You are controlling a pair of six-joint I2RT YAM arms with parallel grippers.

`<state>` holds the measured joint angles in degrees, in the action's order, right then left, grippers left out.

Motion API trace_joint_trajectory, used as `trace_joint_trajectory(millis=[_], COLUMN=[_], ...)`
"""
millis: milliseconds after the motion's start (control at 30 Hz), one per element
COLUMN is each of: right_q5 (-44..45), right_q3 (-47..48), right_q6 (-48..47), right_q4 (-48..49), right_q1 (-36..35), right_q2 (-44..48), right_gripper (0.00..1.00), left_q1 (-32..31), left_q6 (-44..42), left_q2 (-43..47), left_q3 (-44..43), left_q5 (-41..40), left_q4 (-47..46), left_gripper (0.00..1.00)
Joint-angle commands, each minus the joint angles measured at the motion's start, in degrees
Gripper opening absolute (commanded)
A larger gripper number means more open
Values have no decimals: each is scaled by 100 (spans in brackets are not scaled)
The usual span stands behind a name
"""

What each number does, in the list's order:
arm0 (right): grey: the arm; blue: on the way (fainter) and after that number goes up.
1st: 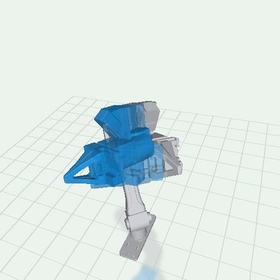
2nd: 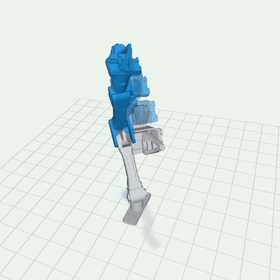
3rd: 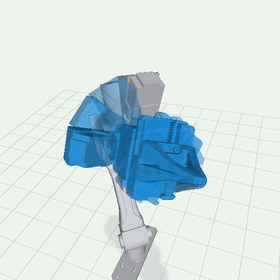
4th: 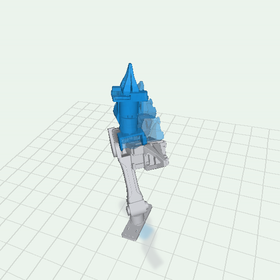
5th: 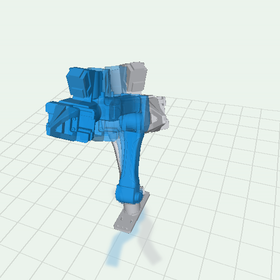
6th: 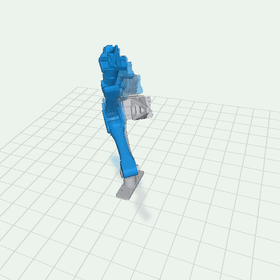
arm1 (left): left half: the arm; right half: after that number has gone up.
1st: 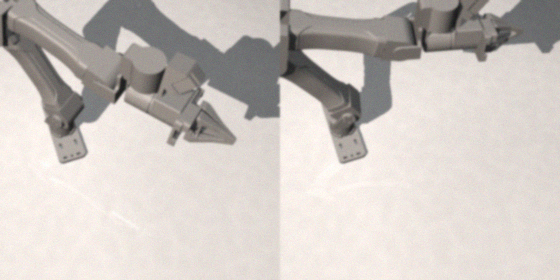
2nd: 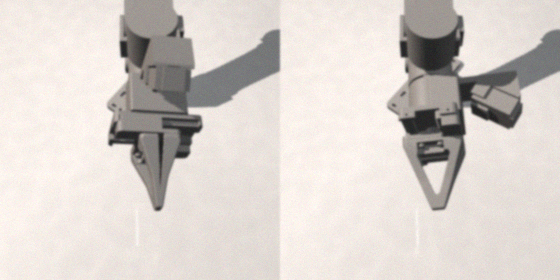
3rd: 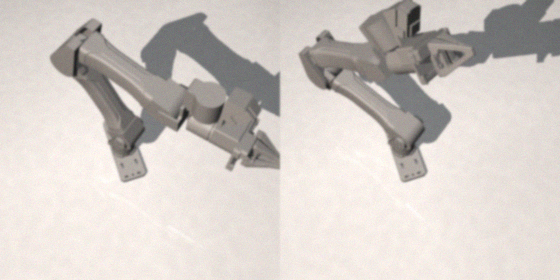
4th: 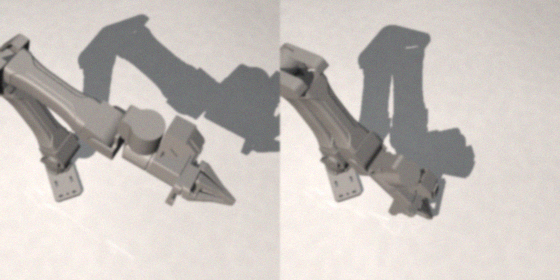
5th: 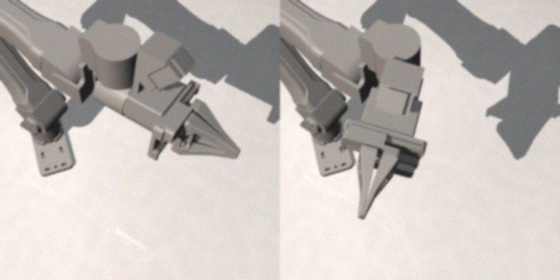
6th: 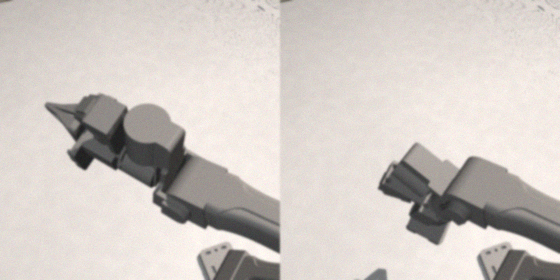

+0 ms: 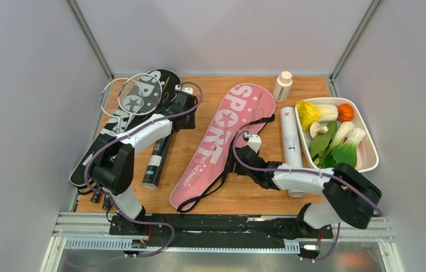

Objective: Pack up the badminton gear
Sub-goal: Adjust the racket bag at the center of the board.

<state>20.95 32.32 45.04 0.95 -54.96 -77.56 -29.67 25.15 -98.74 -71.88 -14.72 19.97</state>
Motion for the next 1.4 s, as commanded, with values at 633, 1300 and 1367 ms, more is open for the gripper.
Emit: trace_joint_trajectory(millis=[633, 1300, 1367], right_q5=[-1851, -3138, -3135], right_q3=[3412, 1949, 1873], right_q6=[-2621, -2379, -2410], right_q4=[-414, -245, -246], right_q1=[2480, 2349, 2349], right_q2=[-3025, -331, -229], right_gripper=[75, 78, 78], left_q1=[3957, 3997, 3678], left_q6=[-1655, -1066, -957], left_q2=[1872, 1727, 1708], left_q3=[891, 1524, 1598], left_q5=[-408, 2444, 2663], left_q4=[988, 1161, 1002], left_gripper=[55, 39, 41])
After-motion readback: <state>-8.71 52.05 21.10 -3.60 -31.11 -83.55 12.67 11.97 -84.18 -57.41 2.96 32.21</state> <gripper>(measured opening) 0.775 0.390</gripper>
